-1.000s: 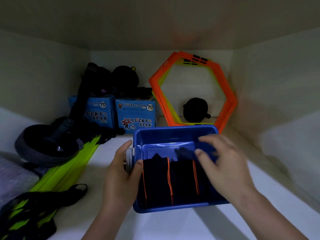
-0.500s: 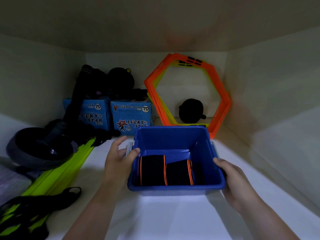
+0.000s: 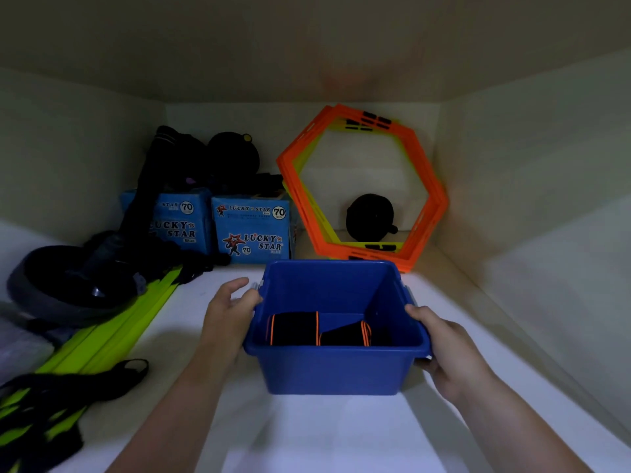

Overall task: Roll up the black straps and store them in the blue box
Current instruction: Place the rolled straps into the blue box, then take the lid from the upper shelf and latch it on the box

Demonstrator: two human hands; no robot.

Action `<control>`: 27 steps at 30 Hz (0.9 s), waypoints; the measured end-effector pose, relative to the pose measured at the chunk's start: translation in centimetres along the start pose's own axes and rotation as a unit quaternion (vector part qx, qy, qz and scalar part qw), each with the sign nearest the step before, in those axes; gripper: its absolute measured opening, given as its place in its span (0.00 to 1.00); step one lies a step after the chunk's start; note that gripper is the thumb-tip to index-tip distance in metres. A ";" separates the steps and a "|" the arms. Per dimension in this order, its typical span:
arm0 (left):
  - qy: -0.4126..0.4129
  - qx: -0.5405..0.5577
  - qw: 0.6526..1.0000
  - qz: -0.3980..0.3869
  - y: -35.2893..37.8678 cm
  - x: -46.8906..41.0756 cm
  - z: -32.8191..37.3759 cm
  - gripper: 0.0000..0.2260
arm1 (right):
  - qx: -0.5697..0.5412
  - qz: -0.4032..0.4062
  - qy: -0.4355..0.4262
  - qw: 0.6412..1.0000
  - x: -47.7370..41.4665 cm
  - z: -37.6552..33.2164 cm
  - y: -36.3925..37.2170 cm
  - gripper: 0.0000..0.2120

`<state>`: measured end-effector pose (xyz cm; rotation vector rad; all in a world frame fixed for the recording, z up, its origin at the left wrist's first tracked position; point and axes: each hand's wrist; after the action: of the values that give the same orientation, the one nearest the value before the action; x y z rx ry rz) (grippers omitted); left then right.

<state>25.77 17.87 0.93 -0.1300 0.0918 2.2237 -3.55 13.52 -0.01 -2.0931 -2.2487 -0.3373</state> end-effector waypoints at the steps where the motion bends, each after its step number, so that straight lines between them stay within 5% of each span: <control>1: -0.002 0.005 1.000 -0.004 -0.1 0.5 -0.1 0.14 | 0.004 -0.004 -0.001 1.000 0.3 0.1 -0.4 0.14; 16: -0.058 -0.011 0.998 0.022 -1.4 6.6 0.4 0.11 | -0.007 -0.042 0.006 0.999 6.1 1.2 -3.2 0.14; 27: 0.000 -0.067 0.997 -0.044 -3.4 8.1 1.3 0.12 | 0.032 -0.002 0.006 0.999 9.0 1.3 -2.6 0.17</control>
<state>23.46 26.45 1.13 -0.2041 -0.0622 2.1411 -6.72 22.46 0.05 -2.0513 -2.2255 -0.2737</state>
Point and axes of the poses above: each hand's wrist, its own x-axis away from the middle knuckle, its own y-axis out of the palm, z = x × y, and after that the axes turned 5 degrees about y, right-handed
